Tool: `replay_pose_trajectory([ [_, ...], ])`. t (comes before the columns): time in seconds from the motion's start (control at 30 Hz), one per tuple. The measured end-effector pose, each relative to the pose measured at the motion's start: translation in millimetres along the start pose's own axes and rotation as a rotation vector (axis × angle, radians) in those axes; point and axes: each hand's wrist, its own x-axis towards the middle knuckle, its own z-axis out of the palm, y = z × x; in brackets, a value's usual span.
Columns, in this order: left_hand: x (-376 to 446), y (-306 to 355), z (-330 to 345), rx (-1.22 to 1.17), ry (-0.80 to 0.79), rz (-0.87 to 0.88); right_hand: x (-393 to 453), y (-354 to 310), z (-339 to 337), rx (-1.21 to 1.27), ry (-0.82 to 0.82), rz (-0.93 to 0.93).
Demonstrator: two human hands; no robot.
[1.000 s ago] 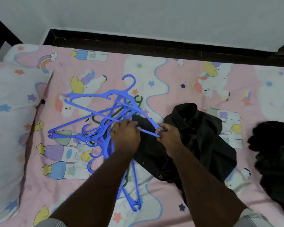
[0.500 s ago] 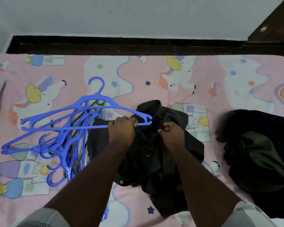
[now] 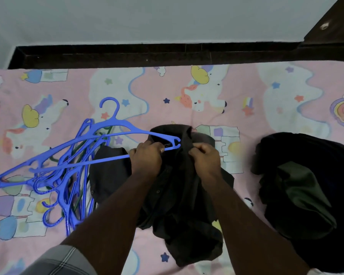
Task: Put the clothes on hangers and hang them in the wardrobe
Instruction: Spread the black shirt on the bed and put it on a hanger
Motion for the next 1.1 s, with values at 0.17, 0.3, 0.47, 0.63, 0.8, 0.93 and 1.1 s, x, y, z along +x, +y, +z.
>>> replay_pose_trajectory([
  [0.17, 10.9, 26.7, 0.3, -0.086, -0.012, 0.073, 1.2, -2.7, -21.2, -0.065, -0.221, -0.129],
  [0.3, 13.3, 30.7, 9.7, -0.080, -0.037, 0.109, 29.3, -18.2, -34.2, -0.228, 0.042, -0.214],
  [0.47, 18.4, 30.0, 21.7, -0.117, -0.078, 0.171, 62.2, -47.8, -23.6, -0.465, -0.082, -0.327],
  [0.63, 28.3, 22.6, 21.4, -0.130, -0.009, 0.229, 81.4, -50.3, -3.9, -0.798, -0.468, -0.356],
  [0.8, 30.8, 11.5, 10.4, -0.192, 0.066, 0.234, 78.4, -35.5, 9.8, -0.732, -0.354, -0.341],
  [0.93, 44.6, -27.7, -17.1, -0.007, 0.472, 0.045, 77.6, -34.8, 3.6, -0.691, -0.341, -0.317],
  [1.1, 73.8, -80.8, -43.3, -0.055, 0.180, -0.123, 72.4, -40.4, -1.5, -0.630, -0.331, -0.295],
])
